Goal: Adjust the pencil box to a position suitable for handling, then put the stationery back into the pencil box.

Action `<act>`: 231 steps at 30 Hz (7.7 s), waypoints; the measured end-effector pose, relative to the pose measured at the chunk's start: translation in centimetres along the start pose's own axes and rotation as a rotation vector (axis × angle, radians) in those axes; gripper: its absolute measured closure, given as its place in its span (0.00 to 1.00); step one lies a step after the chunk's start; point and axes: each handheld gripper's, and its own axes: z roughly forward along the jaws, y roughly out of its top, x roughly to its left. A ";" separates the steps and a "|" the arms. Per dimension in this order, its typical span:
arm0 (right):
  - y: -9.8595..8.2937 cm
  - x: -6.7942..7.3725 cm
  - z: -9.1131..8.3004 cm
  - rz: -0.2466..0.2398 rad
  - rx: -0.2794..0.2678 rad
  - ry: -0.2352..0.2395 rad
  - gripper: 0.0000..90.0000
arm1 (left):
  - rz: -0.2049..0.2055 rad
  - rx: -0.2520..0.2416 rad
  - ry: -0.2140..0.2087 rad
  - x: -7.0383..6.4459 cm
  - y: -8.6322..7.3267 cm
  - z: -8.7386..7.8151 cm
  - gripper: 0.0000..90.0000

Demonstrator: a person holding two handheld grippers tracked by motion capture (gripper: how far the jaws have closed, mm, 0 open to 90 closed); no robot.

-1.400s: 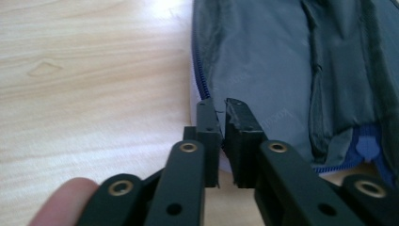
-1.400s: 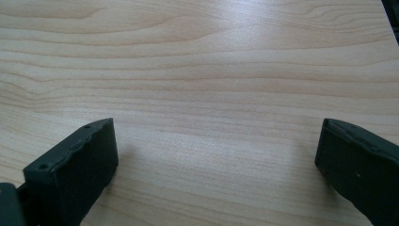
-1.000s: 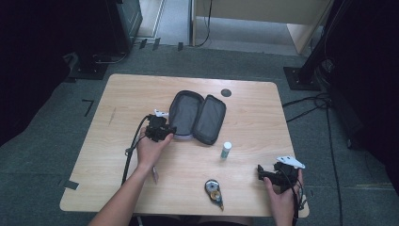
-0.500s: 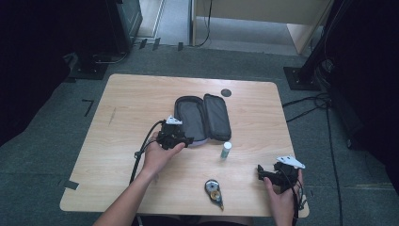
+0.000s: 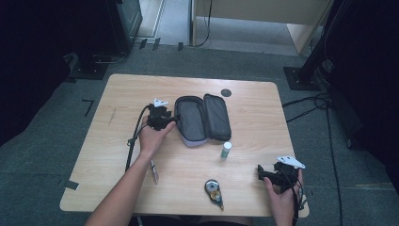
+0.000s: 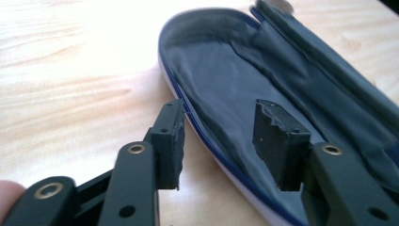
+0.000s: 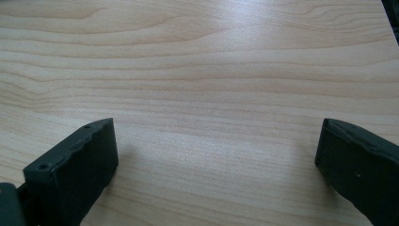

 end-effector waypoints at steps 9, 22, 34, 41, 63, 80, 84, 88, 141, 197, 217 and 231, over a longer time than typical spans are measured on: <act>0.0 0.0 0.0 -0.002 -0.001 0.002 0.00 | -0.027 0.118 -0.022 0.2 0.0 1.1 0.84; 0.0 0.0 0.0 -0.006 -0.002 0.004 0.00 | 0.015 0.197 -0.026 -1.0 -2.3 0.1 0.88; 0.0 0.0 0.0 -0.006 -0.002 0.004 0.00 | 0.045 0.063 0.042 0.5 -1.0 -0.3 0.57; 0.0 0.0 0.0 -0.006 -0.002 0.004 0.00 | 0.046 0.036 0.073 1.8 1.0 1.3 0.58; 0.0 0.0 0.0 -0.006 0.000 0.004 0.00 | -0.037 0.127 0.181 3.7 0.5 0.5 0.91; 0.0 0.1 0.0 -0.006 -0.001 0.000 0.00 | 0.142 0.109 0.144 4.4 1.7 0.8 0.49; 0.0 0.1 0.0 -0.004 0.000 0.001 0.00 | 0.174 0.149 0.126 4.3 2.4 2.9 0.50; 0.0 0.1 0.0 -0.006 0.000 0.002 0.00 | 0.232 0.193 0.136 3.9 2.5 3.9 0.60; 0.1 0.2 0.1 -0.002 0.002 0.008 0.00 | -0.142 0.029 0.185 -3.2 -5.6 -6.4 0.30; 4.3 4.9 -4.8 -0.077 -0.125 0.189 0.15 | -0.084 0.063 0.308 8.4 -15.7 -15.5 0.00; 7.2 9.1 -4.9 -0.145 -0.163 0.333 0.30 | -0.016 0.104 0.358 7.9 -15.7 -14.8 0.00; 7.6 10.0 -4.1 -0.138 -0.144 0.392 0.45 | 0.014 0.110 0.325 8.2 -15.9 -15.1 0.00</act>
